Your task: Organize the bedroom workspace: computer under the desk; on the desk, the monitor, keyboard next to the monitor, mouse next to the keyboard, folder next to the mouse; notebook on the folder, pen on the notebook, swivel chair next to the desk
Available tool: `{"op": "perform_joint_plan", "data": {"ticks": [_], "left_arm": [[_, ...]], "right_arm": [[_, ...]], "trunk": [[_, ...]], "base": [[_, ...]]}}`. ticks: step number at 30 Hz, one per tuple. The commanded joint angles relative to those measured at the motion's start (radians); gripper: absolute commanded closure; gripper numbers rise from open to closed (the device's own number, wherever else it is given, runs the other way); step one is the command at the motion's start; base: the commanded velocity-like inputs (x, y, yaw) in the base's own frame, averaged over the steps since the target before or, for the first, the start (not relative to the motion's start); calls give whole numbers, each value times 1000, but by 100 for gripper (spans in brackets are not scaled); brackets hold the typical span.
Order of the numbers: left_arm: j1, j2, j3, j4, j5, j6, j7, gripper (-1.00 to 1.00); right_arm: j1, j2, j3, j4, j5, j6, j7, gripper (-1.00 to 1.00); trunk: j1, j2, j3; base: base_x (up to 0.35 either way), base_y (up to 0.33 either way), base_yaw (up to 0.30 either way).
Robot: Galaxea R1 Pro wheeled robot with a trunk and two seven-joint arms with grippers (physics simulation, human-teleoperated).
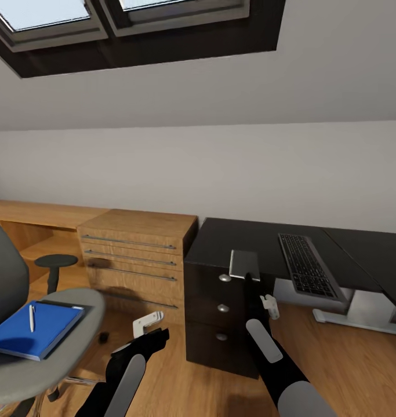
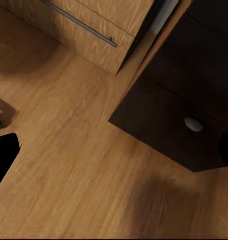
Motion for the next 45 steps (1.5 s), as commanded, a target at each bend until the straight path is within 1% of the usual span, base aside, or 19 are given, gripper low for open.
{"op": "perform_joint_plan", "data": {"ticks": [1,28,31,34,35,36,41,45], "left_arm": [[-1,0,-1,-1,10,1,10,-100],[-1,0,-1,2,12,2,9,-100],[-1,0,-2,13,12,2,9,-100],[-1,-2,-11,65,10,0,10,-100],[-1,-3,-26,95,8,-2,10,-100],[-1,-3,-35,106,7,-2,10,-100],[-1,-3,-77,138,5,-6,11,-100],[-1,-2,-86,146,6,-7,12,-100]], "right_arm": [[-1,-1,4,-1,-5,-6,-5,-100],[-1,-1,6,0,-5,-7,-3,-100],[-1,-1,8,1,-5,-6,-3,-100],[-1,-1,17,3,-5,-6,-3,-100],[-1,-1,24,3,-5,-6,-3,-100],[-1,-1,27,4,-5,-6,-3,-100],[-1,-1,41,5,-6,-5,-3,-100],[-1,-2,45,7,-3,-5,-2,-100]], "trunk": [[-1,-1,-1],[-1,-1,-1],[-1,-1,-1],[-1,-1,-1],[-1,-1,-1],[-1,-1,-1],[-1,-1,-1],[-16,27,11]], "base": [[-318,0,0],[-333,0,0],[-317,-6,0],[-192,-18,0],[-97,-9,0],[-77,-7,0],[-39,-4,0],[-12,-1,0]]}}
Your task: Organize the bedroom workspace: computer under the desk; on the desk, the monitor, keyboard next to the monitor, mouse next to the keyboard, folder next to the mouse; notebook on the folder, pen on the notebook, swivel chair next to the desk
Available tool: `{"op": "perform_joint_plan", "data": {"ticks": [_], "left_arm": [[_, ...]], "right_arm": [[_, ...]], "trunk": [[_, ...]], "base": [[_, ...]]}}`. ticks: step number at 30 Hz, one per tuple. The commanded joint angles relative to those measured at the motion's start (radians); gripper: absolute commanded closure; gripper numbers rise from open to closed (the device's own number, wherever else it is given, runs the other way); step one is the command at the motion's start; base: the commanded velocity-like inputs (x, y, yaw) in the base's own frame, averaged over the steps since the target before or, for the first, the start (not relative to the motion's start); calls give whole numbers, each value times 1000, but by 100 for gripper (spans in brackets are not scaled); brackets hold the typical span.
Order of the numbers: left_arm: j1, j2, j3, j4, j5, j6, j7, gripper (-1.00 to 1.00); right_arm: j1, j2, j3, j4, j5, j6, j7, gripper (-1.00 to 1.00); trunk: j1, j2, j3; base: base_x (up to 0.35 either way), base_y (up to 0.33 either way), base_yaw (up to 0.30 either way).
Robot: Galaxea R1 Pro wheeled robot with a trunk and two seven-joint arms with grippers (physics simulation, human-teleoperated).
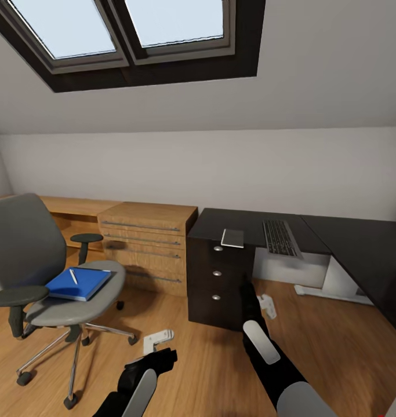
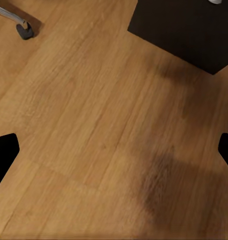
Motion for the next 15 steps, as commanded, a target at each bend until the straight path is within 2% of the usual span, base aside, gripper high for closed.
{"op": "perform_joint_plan", "data": {"ticks": [1,4,5,8,9,10,11,13,14,15], "left_arm": [[-1,0,-2,0,10,1,10,-100],[0,1,-2,2,10,0,10,-100],[0,2,-2,3,9,-1,10,-100],[0,4,-2,5,8,-1,9,-100],[0,4,-2,7,7,-1,9,-100],[0,5,-2,7,7,-1,9,-100],[0,6,-3,14,8,-1,9,-100],[0,7,-3,24,9,-2,9,-100],[0,7,-3,42,9,-3,9,-100],[0,8,-3,55,9,-4,9,-100]], "right_arm": [[-1,-1,5,0,-3,-6,-5,-100],[0,-3,6,0,14,-6,-4,-100],[3,-26,6,3,67,-6,-5,-100],[12,-60,7,18,141,-7,-5,-100],[21,-73,8,35,183,-7,-4,-100],[27,-78,8,45,203,-7,-4,-100],[53,-88,11,94,280,-10,-4,-100],[67,-90,12,125,321,-12,-4,-100],[80,-91,13,161,362,-13,-3,-100],[85,-91,13,181,382,-14,-3,-100]], "trunk": [[-4,7,2],[-16,28,11],[-19,35,15],[-31,56,24],[-35,63,27],[-39,70,30],[-42,77,33],[-50,91,40],[-54,98,43],[-58,105,46]], "base": [[-7,-1,0],[-4,0,0],[-2,0,0],[-1,0,0],[0,0,0],[0,0,0],[0,0,0],[0,0,0],[0,0,0],[0,0,0]]}}
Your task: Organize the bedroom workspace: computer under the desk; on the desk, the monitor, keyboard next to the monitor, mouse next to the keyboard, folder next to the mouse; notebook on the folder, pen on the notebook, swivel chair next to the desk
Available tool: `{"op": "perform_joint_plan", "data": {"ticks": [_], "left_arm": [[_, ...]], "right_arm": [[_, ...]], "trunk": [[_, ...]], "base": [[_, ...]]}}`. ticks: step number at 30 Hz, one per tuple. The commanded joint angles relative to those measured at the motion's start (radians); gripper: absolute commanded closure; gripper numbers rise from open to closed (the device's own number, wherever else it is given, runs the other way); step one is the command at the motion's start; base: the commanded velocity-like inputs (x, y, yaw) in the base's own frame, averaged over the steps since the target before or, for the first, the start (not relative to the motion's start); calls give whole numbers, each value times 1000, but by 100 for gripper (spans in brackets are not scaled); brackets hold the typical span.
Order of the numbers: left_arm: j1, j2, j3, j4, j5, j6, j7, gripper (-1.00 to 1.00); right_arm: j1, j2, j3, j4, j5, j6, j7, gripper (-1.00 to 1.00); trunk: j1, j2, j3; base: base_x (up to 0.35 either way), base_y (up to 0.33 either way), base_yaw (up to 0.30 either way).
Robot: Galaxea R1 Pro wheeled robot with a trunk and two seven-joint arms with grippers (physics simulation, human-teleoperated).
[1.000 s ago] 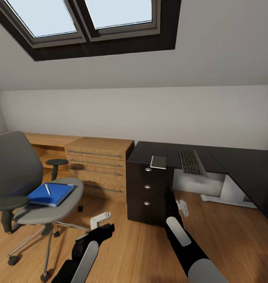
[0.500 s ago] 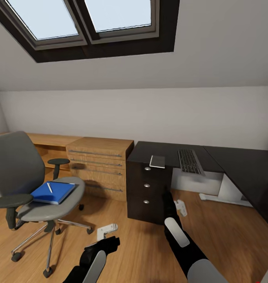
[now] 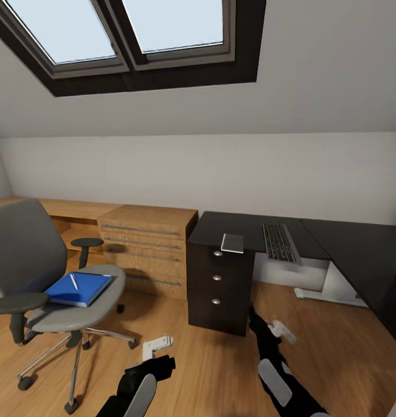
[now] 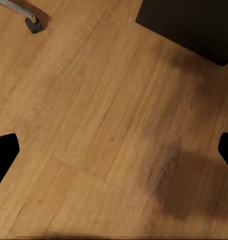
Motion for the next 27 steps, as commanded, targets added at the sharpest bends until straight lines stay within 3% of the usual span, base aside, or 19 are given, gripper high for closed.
{"op": "perform_joint_plan", "data": {"ticks": [1,3,4,8,16,23,27], "left_arm": [[-1,1,-2,63,9,-33,10,-100],[-1,1,-2,99,8,-70,9,-100],[-1,1,-3,156,8,-143,8,-100],[-1,5,-6,274,7,-285,5,-100],[-2,8,-7,360,7,-355,7,-100],[-1,12,-8,425,6,-381,8,-100],[-1,20,-8,456,5,-498,6,-100]], "right_arm": [[11,-2,8,103,62,-8,-5,-100],[14,-3,7,161,88,-8,-5,-100],[17,-5,7,233,114,-10,-5,-100],[19,-11,6,322,134,-55,-5,-100],[21,-12,6,443,140,-247,-4,-100],[21,-12,7,469,142,-297,-8,-100],[21,-13,9,485,151,-307,-9,-100]], "trunk": [[-4,7,2],[-12,21,8],[-16,28,12],[-31,56,24],[-62,112,49],[-88,161,71],[-104,189,84]], "base": [[0,0,0],[0,0,0],[0,0,0],[0,0,0],[0,0,0],[0,0,0],[0,0,0]]}}
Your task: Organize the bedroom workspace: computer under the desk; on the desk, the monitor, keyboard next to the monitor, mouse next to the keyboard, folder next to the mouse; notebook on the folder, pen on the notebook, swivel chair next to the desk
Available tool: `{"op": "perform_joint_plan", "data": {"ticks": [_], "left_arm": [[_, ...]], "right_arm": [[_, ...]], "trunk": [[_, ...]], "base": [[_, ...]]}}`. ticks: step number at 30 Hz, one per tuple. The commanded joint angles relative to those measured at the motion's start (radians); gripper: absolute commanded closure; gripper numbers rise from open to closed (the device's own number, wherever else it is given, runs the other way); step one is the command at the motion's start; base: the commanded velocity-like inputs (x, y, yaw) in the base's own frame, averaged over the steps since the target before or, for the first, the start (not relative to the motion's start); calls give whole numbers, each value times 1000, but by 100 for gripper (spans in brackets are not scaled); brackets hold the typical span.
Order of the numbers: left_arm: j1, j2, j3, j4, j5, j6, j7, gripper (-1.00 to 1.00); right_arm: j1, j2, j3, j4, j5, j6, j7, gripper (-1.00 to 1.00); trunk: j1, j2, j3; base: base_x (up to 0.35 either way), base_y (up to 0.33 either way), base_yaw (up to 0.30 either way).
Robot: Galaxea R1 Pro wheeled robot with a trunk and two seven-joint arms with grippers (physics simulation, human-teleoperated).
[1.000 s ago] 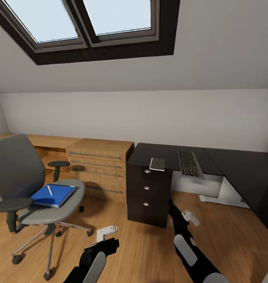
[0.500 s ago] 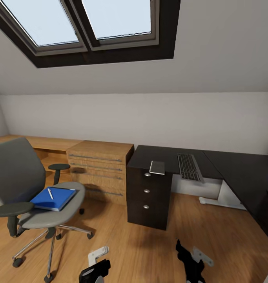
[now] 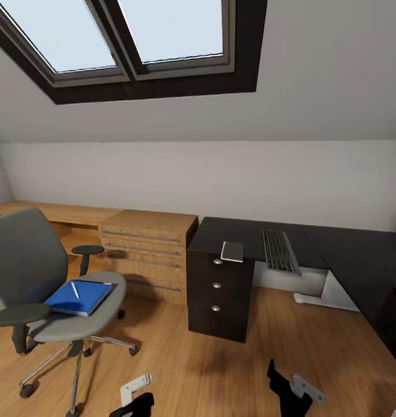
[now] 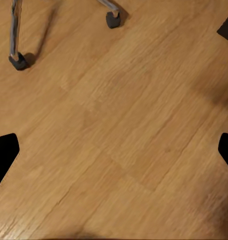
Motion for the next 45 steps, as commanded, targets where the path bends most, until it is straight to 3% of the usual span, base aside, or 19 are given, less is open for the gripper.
{"op": "perform_joint_plan", "data": {"ticks": [1,2,4,6,10,29,34,45], "left_arm": [[0,12,-4,4,4,-67,5,-100],[0,33,-12,11,5,-171,4,-100],[1,41,-35,12,5,-210,4,-100],[2,47,-75,13,6,-237,5,-100],[2,48,-93,15,7,-246,5,-100],[3,50,-99,29,9,-247,6,-100],[3,51,-99,79,7,-250,10,-100],[3,54,-98,82,8,-250,7,-100]], "right_arm": [[-1,-1,10,11,4,-9,-4,-100],[-1,-3,13,37,37,-30,-3,-100],[-1,-3,14,59,82,-53,-2,-100],[-1,-4,14,94,173,-71,-2,-100],[-1,-5,14,110,234,-76,-2,-100],[-1,2,13,115,256,-76,-6,-100],[-1,0,11,115,252,-72,-8,-100],[-1,2,12,115,254,-66,-8,-100]], "trunk": [[-4,7,2],[-8,14,5],[-16,28,12],[-23,42,18],[-39,70,30],[-111,203,90],[-131,238,101],[-173,315,119]], "base": [[0,0,0],[0,0,0],[0,0,0],[0,0,0],[0,0,0],[0,0,0],[-12,0,0],[-238,25,3]]}}
